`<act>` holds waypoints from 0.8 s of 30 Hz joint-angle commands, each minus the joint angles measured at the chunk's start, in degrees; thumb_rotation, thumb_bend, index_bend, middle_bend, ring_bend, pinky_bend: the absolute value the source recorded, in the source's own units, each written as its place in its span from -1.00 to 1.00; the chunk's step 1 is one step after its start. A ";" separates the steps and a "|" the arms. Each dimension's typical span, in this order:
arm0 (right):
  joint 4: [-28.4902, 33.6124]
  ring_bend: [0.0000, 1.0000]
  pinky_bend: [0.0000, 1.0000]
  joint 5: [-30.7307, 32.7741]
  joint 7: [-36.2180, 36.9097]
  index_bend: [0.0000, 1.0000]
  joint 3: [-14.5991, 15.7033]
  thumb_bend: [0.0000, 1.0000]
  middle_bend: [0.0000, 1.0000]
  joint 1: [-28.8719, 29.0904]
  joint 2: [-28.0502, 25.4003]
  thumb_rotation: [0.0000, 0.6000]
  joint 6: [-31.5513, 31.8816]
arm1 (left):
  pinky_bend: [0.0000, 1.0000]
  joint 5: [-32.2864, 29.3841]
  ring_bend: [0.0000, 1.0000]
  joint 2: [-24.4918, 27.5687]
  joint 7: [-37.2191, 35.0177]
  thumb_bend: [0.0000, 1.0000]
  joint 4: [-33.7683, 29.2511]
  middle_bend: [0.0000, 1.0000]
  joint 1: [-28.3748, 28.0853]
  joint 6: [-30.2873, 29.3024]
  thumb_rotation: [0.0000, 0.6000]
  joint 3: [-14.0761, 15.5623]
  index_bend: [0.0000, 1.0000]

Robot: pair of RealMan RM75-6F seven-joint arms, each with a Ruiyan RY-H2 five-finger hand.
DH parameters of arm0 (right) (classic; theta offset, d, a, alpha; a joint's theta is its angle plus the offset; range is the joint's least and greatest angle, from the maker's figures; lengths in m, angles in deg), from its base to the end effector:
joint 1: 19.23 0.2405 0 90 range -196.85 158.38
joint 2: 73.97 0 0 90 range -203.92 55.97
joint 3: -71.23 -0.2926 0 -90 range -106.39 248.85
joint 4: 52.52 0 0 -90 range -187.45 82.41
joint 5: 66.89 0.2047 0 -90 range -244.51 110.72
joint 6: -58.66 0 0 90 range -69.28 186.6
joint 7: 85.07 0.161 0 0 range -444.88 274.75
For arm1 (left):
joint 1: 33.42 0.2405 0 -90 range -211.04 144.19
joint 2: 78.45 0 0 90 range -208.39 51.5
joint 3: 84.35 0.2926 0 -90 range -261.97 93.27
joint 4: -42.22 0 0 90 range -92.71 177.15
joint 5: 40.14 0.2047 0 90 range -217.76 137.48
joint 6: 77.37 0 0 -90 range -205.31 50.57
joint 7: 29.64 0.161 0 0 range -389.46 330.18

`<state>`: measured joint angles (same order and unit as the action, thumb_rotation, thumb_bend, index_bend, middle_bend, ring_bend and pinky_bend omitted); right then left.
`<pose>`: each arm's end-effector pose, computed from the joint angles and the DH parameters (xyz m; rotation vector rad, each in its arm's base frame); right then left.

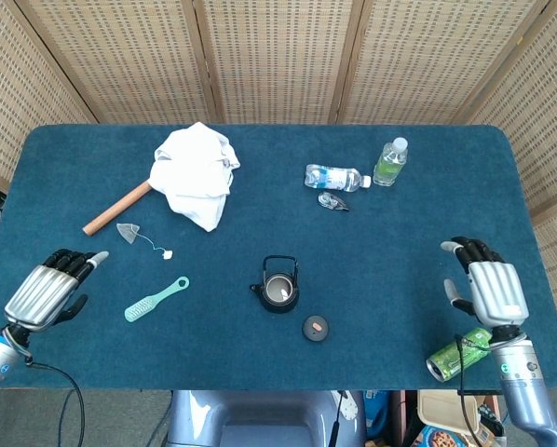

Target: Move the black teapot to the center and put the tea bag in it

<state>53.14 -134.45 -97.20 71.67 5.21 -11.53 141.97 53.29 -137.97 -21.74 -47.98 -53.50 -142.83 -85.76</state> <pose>-0.2725 -0.2842 0.1688 1.4199 -0.9181 0.9027 -0.3041 0.2739 0.1532 -1.8978 -0.6631 -0.6841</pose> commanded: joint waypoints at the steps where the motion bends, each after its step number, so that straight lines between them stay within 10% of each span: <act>1: -0.27 -0.58 -0.27 -0.13 0.45 -0.46 -0.34 0.16 -0.46 -0.64 -0.20 1.00 -0.44 | -0.38 -0.86 -0.52 0.00 1.59 -0.17 -0.56 -0.54 -2.57 3.18 1.00 -0.76 -0.77; 10: -1.29 -0.58 -0.27 -1.15 1.60 -0.46 -1.69 0.16 -0.46 -2.97 -0.26 1.00 -1.68 | 0.11 -3.18 -0.12 -3.92 3.09 -0.17 1.50 -0.15 -8.61 8.94 1.00 -2.80 -0.57; 24: -3.15 -0.58 -0.27 -2.27 3.29 -0.46 -3.67 0.16 -0.46 -5.15 0.05 1.00 -3.49 | 0.29 -12.07 0.18 -13.73 6.23 -0.15 9.92 0.19 -14.32 14.53 1.00 -5.68 -0.56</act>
<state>50.05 -136.66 -93.95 68.06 0.12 -11.49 138.55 41.66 -151.20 -15.87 -38.49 -67.48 -128.42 -91.22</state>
